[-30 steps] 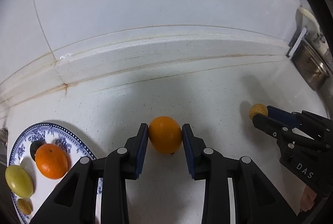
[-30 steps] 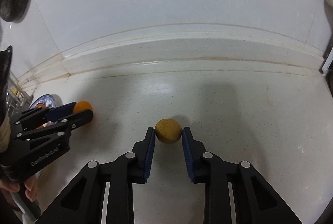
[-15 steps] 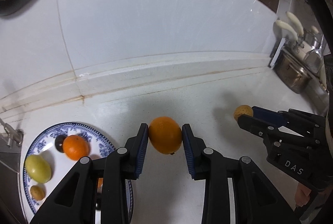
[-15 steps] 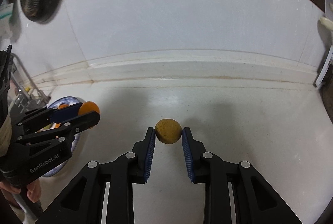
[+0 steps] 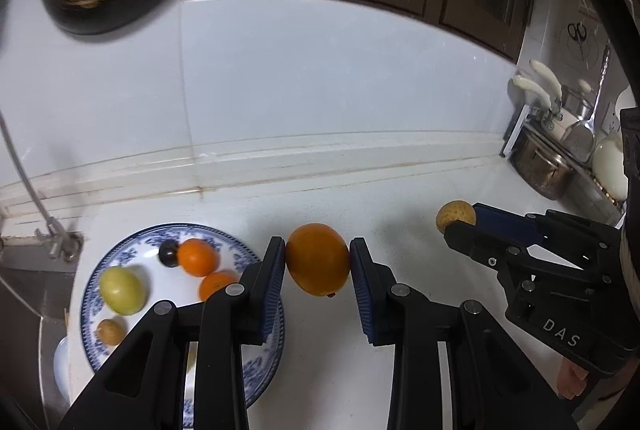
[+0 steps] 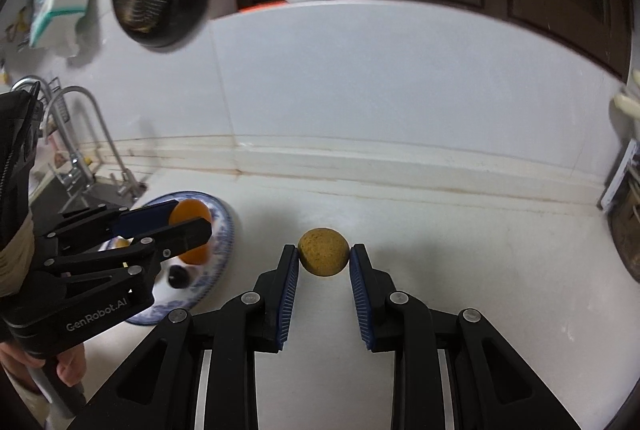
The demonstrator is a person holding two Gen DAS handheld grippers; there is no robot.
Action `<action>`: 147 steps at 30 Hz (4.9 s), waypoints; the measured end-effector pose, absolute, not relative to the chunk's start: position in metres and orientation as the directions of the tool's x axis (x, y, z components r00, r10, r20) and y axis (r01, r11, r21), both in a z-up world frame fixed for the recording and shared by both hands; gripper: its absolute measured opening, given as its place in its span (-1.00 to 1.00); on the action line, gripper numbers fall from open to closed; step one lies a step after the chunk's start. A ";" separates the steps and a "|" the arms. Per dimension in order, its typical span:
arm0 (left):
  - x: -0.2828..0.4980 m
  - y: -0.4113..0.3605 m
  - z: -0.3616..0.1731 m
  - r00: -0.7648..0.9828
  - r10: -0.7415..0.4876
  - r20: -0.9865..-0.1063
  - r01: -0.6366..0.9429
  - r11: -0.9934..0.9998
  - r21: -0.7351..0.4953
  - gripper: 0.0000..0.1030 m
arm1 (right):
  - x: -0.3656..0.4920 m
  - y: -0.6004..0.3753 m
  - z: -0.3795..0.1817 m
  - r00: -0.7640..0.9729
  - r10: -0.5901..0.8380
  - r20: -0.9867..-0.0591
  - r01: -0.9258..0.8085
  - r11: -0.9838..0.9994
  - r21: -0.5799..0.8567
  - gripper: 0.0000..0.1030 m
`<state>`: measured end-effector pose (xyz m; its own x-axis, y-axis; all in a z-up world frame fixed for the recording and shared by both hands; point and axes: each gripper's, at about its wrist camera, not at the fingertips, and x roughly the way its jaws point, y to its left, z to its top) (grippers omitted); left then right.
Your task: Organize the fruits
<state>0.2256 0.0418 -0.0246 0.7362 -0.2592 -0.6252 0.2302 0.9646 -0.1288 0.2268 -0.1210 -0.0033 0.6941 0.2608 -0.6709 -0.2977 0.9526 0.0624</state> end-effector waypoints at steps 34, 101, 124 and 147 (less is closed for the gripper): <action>0.179 0.160 -0.010 0.803 -0.108 -0.586 0.085 0.994 -0.067 -0.37 | 0.224 0.002 0.009 0.604 0.464 -0.648 -0.520 0.845 0.121 -0.46; -0.001 0.087 0.022 0.858 -0.047 -0.511 0.032 0.999 -0.037 0.53 | 0.039 -0.107 0.038 0.801 0.212 -0.560 -0.216 0.975 0.061 0.56; -0.078 0.054 0.038 0.881 -0.026 -0.473 0.029 1.000 -0.001 0.65 | -0.047 -0.141 0.060 0.828 0.212 -0.520 -0.213 0.975 0.059 0.56; -0.089 0.049 0.037 0.880 0.000 -0.474 0.009 1.000 0.016 1.00 | -0.058 -0.149 0.058 0.829 0.200 -0.522 -0.205 0.978 0.050 0.56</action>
<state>-0.0888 0.0488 0.0368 0.8803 -0.0002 -0.4744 0.0087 0.9998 0.0156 -0.0576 -0.1491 0.0577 0.8290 0.2003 -0.5221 -0.2048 0.9775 0.0498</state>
